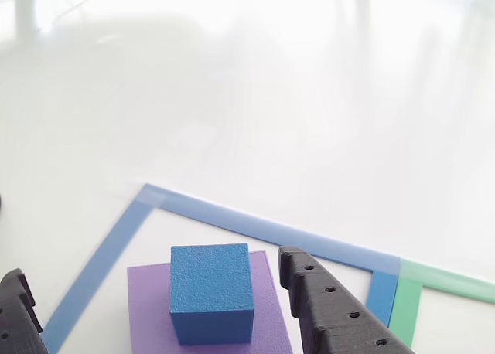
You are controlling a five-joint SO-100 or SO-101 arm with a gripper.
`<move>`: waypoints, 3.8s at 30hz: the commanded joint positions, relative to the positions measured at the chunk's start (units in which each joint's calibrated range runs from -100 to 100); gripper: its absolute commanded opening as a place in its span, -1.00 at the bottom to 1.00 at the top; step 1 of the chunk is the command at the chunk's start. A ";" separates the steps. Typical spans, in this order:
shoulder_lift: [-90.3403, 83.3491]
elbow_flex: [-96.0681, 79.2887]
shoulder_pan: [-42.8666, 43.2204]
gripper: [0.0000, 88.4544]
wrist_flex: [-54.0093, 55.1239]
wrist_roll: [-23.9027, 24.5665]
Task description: Tower of hanoi
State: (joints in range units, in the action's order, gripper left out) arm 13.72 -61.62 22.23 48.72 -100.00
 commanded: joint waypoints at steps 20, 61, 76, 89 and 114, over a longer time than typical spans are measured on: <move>0.14 1.51 0.84 -0.29 1.10 0.00; -0.18 0.78 0.46 -0.89 0.78 0.00; -27.42 5.42 -0.31 -0.89 -29.57 0.00; -48.33 26.50 -10.52 -0.89 -87.12 0.00; -47.85 68.57 -31.87 -0.89 -138.27 3.13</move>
State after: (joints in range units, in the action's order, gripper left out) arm -33.73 4.87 -5.03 -89.81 -94.29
